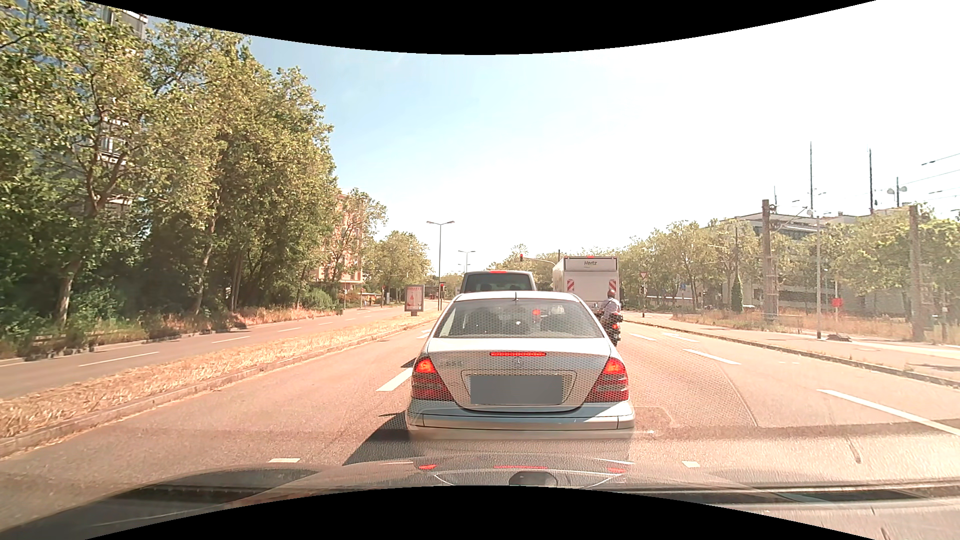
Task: Follow the waypoints while adhering to traffic rules and regulations
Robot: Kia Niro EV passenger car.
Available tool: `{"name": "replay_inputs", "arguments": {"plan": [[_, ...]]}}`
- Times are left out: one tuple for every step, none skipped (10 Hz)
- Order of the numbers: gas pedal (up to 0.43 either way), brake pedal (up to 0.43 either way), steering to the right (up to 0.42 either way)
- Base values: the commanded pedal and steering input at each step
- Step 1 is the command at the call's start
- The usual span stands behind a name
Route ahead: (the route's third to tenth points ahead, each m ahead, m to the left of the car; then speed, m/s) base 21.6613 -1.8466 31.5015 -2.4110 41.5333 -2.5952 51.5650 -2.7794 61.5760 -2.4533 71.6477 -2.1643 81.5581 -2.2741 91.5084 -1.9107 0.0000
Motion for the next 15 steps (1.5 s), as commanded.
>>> {"name": "replay_inputs", "arguments": {"plan": [[0.000, 0.213, 0.090], [0.000, 0.213, 0.090], [0.000, 0.213, 0.090], [0.000, 0.213, 0.090], [0.000, 0.213, 0.090], [0.000, 0.213, 0.090], [0.000, 0.213, 0.089], [0.000, 0.213, 0.090], [0.000, 0.213, 0.090], [0.000, 0.213, 0.089], [0.000, 0.213, 0.090], [0.000, 0.213, 0.090], [0.000, 0.213, 0.089], [0.000, 0.213, 0.090], [0.000, 0.220, 0.089]]}}
